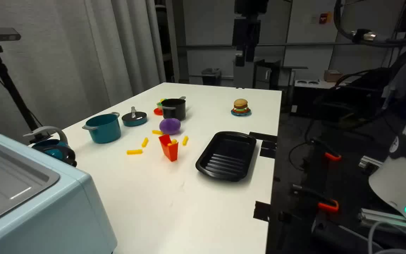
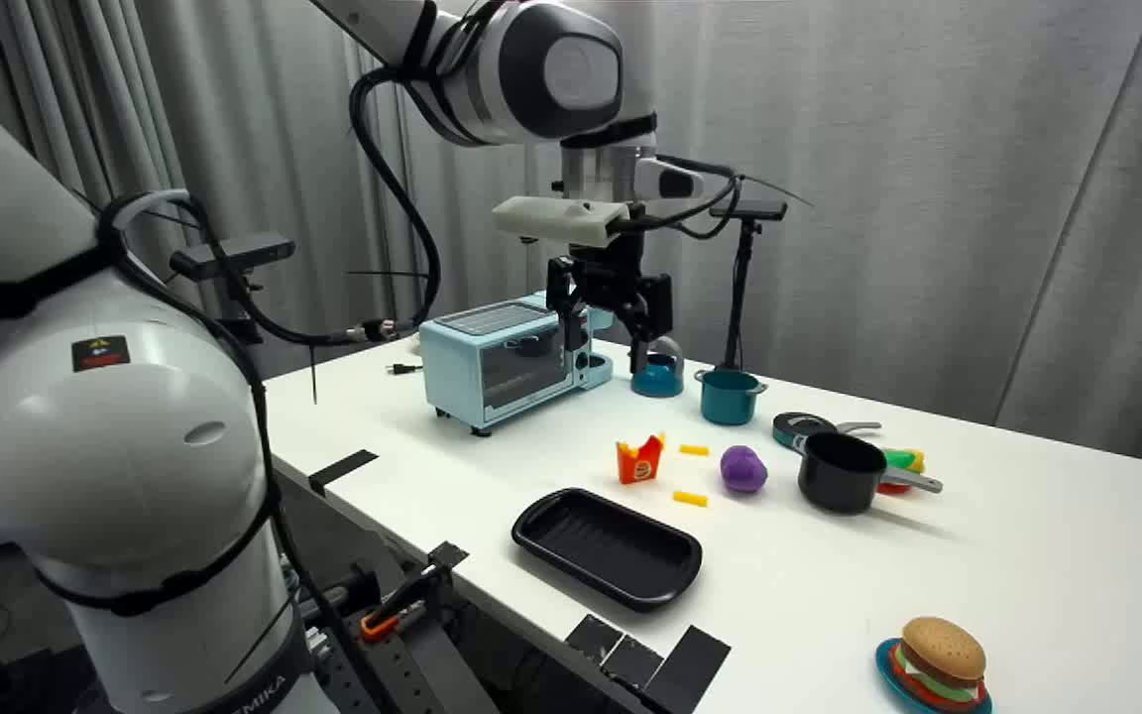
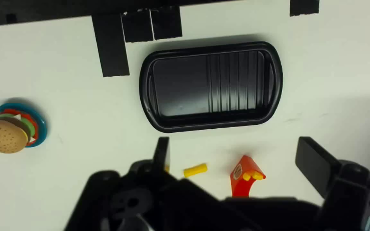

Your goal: Put a yellow chip in the red box on the table

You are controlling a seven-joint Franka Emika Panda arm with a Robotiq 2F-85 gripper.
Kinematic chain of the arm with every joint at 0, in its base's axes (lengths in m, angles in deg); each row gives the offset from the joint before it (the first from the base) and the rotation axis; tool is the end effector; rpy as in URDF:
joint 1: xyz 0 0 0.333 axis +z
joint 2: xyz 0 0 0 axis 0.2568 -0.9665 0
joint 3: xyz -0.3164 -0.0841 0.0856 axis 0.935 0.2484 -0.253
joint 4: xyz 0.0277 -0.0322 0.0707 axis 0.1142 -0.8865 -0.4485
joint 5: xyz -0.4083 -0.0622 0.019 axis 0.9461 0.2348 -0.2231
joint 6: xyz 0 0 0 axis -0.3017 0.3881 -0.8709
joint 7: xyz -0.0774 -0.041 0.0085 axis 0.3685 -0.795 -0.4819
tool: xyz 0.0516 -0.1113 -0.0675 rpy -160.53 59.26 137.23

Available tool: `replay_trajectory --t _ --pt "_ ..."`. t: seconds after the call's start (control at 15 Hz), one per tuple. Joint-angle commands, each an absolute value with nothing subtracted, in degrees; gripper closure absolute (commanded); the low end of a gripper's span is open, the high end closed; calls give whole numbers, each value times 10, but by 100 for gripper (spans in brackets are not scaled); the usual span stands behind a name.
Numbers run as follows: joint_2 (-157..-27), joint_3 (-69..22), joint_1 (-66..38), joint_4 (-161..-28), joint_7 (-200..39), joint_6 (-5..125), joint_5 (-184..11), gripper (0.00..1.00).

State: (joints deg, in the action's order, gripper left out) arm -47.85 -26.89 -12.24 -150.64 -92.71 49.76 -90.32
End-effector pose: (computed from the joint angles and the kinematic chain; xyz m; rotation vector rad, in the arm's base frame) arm 0.4012 0.0147 0.3969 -3.1127 -0.2454 -0.0823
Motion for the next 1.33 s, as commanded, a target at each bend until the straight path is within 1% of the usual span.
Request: replay_trajectory --t 0.0,0.87,1.27 --pt "-479 -269 -122 -1506 -927 496 -903 0" --pt "-479 -269 -122 -1506 -927 496 -903 0" --pt "-569 -263 -134 -1446 -929 496 -889 0"
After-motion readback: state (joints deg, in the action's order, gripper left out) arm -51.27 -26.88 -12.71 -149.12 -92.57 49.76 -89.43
